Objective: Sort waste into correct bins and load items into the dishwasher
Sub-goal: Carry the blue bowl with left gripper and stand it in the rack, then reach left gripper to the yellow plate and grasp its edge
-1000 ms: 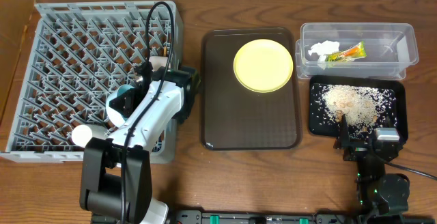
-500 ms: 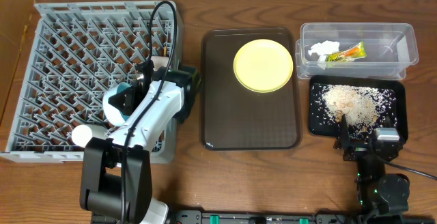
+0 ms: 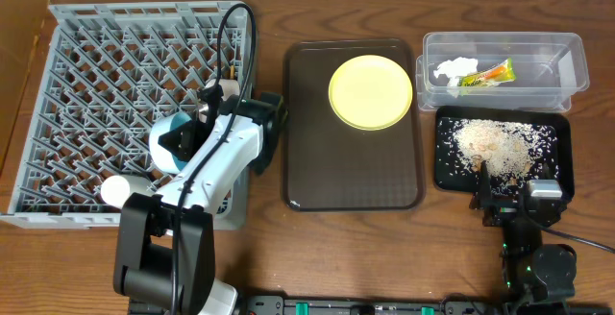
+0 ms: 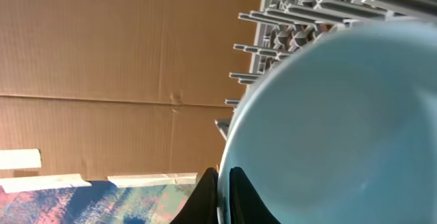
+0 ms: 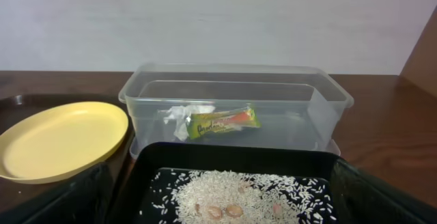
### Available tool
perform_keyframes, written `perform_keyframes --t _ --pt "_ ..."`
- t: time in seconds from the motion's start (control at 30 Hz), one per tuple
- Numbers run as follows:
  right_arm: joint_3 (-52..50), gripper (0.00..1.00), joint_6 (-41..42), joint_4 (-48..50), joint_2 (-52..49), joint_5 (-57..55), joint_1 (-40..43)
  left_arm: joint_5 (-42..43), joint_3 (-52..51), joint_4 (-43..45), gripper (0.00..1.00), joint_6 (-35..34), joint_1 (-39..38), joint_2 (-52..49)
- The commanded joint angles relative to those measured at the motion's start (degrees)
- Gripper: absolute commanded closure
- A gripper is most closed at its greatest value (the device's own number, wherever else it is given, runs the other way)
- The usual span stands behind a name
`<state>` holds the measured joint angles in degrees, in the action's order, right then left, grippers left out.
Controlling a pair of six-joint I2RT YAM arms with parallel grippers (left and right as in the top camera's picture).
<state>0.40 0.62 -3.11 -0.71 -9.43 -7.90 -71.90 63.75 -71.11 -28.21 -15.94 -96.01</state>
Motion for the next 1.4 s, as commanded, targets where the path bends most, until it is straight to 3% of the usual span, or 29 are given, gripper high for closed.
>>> perform_keyframes --t 0.0,0.3,0.37,0.43,0.57,0.63,0.67,0.7,0.97,1.13,1.2,1.37 --pt "-0.1 0.01 0.6 -0.2 0.2 0.0 1.4 2.5 -0.9 -0.5 0.92 0.5 -1.1 0.2" --pt "-0.1 0.01 0.6 -0.2 0.2 0.0 1.4 10.0 -0.9 -5.5 0.89 -4.7 -7.1 0.2" --pt "-0.1 0.01 0.6 -0.2 0.2 0.0 1.4 12.7 -0.9 -7.5 0.78 -7.5 -7.8 0.2" --pt "-0.1 0.01 0.6 -0.2 0.2 0.0 1.4 14.0 -0.9 -9.7 0.73 -12.0 -8.3 0.2" --pt "-0.1 0.01 0.6 -0.2 0.2 0.0 1.4 18.6 -0.8 -10.2 0.59 -13.0 -8.4 0.2" --pt "-0.1 0.01 0.6 -0.2 0.2 0.0 1.4 23.7 -0.4 -10.0 0.43 -13.0 -8.4 0.2" --pt "-0.1 0.01 0.6 -0.2 0.2 0.0 1.4 25.8 -0.1 -10.1 0.29 -13.0 -8.4 0.2" --pt "-0.1 0.01 0.6 -0.2 0.2 0.0 1.4 28.4 0.3 -10.1 0.23 -12.8 -8.4 0.2" --pt "-0.1 0.01 0.6 -0.2 0.2 0.0 1.4 51.3 7.0 -10.0 0.15 -6.8 -8.5 1.6" --pt "-0.1 0.01 0.6 -0.2 0.2 0.0 1.4 69.6 11.0 -0.8 0.13 0.0 -8.5 7.3" --pt "-0.1 0.01 0.6 -0.2 0.2 0.0 1.4 74.7 11.1 6.4 0.06 0.1 -8.5 9.8" --pt "-0.1 0.01 0.6 -0.2 0.2 0.0 1.4 79.8 11.1 23.2 0.07 2.4 -8.5 12.9"
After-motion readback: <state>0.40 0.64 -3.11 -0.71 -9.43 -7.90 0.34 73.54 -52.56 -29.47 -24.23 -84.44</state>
